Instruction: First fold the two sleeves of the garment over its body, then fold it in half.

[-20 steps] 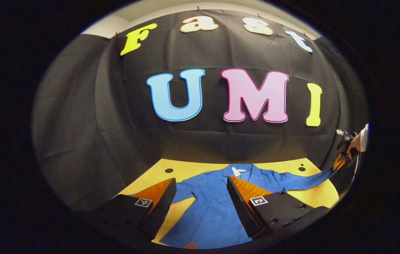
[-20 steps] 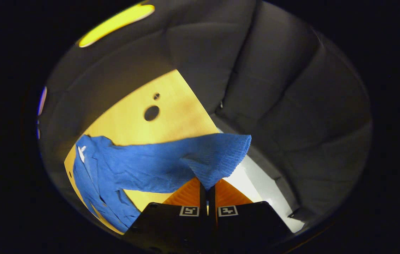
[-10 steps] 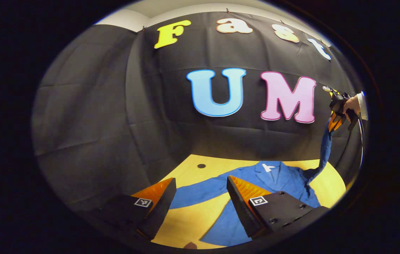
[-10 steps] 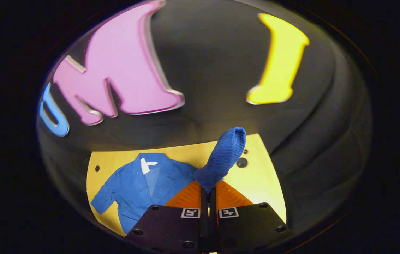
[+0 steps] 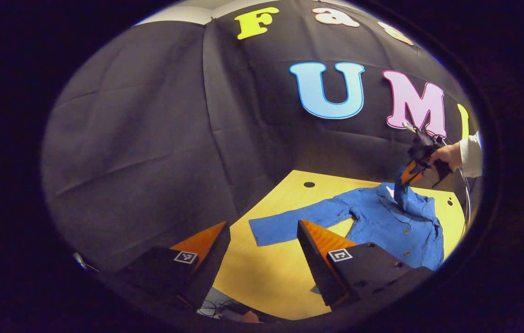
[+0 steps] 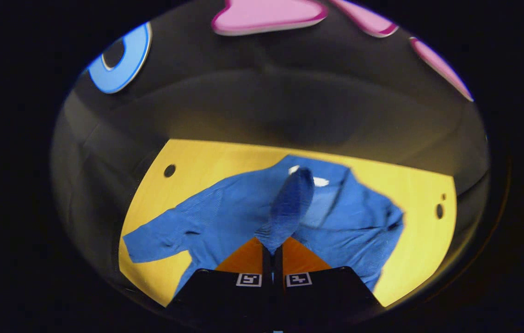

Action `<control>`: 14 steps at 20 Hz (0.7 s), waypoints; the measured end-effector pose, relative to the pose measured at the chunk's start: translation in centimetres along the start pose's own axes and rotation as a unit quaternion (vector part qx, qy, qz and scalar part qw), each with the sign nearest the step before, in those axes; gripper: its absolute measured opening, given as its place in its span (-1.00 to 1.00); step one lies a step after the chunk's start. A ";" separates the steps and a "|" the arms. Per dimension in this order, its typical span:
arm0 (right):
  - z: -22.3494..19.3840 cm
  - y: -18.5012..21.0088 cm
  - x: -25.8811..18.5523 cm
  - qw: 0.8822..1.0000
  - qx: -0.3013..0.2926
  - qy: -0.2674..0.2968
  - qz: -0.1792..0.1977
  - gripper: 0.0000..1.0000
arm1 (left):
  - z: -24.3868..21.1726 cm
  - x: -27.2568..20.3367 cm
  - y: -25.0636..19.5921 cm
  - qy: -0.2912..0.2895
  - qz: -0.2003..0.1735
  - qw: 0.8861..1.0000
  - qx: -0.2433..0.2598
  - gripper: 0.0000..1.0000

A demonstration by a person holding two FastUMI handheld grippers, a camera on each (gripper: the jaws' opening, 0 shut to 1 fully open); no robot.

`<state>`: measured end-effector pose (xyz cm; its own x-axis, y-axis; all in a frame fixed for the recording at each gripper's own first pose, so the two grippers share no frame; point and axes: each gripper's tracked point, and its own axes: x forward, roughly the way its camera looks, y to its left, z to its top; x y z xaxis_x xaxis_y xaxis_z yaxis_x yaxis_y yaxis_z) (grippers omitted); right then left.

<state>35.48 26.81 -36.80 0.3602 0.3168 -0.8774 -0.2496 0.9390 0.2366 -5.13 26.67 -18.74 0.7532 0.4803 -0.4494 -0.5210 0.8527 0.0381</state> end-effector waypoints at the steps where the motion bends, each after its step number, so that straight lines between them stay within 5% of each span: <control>1: -0.4 1.1 1.7 1.000 0.005 0.006 0.008 -0.92 | 0.0 0.0 0.0 0.002 0.006 1.000 -0.005 0.70; 6: -3.5 4.7 6.4 0.997 0.049 0.041 0.049 -0.87 | -2.1 -0.1 1.0 0.024 0.031 0.999 -0.030 0.67; 8: -3.5 7.0 6.1 0.991 0.078 0.052 0.093 -0.75 | -2.7 0.1 1.0 0.031 0.033 0.998 -0.039 0.67; 9: -3.2 8.5 5.6 0.986 0.097 0.054 0.122 -0.50 | -3.1 0.4 0.7 0.036 0.031 0.998 -0.045 0.70; 10: -2.8 10.0 5.2 0.980 0.117 0.057 0.153 -0.81 | -3.3 0.6 0.4 0.040 0.029 0.998 -0.049 0.70; 13: -1.5 11.4 4.0 0.971 0.137 0.047 0.192 0.82 | -3.5 1.6 -0.4 0.047 0.020 0.998 -0.048 0.70; 14: -1.7 10.7 3.6 0.973 0.125 0.043 0.188 0.83 | -3.3 2.1 -0.7 0.049 0.014 0.997 -0.050 0.72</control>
<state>32.60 37.82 -38.11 0.2059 0.6423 -0.7383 -0.1198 0.7653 0.6324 -4.55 26.41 -22.68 0.6971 0.4774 -0.5350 -0.5828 0.8118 -0.0350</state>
